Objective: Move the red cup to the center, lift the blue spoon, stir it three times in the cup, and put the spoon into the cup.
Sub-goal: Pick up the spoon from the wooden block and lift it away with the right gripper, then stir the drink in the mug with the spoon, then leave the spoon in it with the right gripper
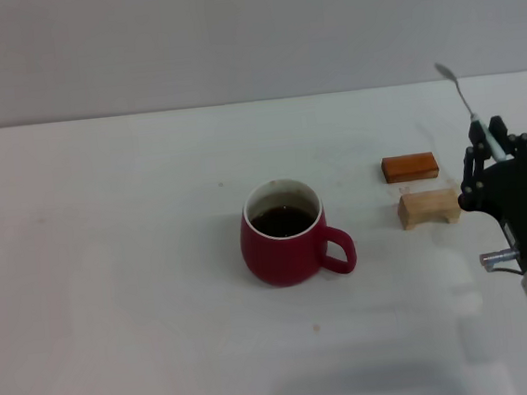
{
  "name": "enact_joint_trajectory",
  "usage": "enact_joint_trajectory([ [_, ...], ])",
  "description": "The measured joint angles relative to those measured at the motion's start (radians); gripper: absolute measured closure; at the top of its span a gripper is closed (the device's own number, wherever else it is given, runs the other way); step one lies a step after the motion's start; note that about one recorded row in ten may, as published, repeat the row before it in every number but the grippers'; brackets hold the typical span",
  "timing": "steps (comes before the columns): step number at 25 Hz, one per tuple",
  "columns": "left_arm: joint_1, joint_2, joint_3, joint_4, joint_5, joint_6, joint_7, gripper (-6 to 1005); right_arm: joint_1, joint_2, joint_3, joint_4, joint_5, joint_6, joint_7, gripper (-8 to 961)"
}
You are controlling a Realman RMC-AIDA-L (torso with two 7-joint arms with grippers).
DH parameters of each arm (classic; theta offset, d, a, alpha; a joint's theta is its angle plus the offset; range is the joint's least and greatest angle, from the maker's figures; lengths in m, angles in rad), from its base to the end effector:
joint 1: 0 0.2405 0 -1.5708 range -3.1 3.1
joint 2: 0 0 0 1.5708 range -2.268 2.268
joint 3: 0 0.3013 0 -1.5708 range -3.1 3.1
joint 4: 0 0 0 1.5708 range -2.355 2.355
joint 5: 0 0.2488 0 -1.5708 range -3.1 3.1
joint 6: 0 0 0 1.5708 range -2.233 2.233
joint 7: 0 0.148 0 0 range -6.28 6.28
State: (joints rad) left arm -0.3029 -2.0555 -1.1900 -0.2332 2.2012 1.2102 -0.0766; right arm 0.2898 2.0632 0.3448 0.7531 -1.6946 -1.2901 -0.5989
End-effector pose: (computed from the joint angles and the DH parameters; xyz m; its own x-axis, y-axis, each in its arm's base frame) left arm -0.4538 0.3303 0.0153 0.6628 -0.1509 0.7334 0.7361 0.3107 -0.6013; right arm 0.2961 0.3013 -0.1292 0.7870 0.1202 -0.6052 -0.5978 -0.0940 -0.7961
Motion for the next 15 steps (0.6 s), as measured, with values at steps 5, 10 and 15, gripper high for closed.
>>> enact_joint_trajectory([
  [5,-0.001,0.0,-0.001,0.0,0.0,-0.005,0.0,140,-0.024,-0.027,0.002,0.097,-0.047,-0.056,-0.001,813],
  [10,-0.001,0.0,-0.002,0.0,0.0,-0.011,0.0,140,-0.041,-0.049,0.009,0.16,-0.077,-0.061,-0.001,813],
  [15,-0.002,0.0,-0.002,0.0,0.0,-0.011,0.0,140,-0.054,-0.089,0.007,0.268,-0.095,-0.053,-0.001,813],
])
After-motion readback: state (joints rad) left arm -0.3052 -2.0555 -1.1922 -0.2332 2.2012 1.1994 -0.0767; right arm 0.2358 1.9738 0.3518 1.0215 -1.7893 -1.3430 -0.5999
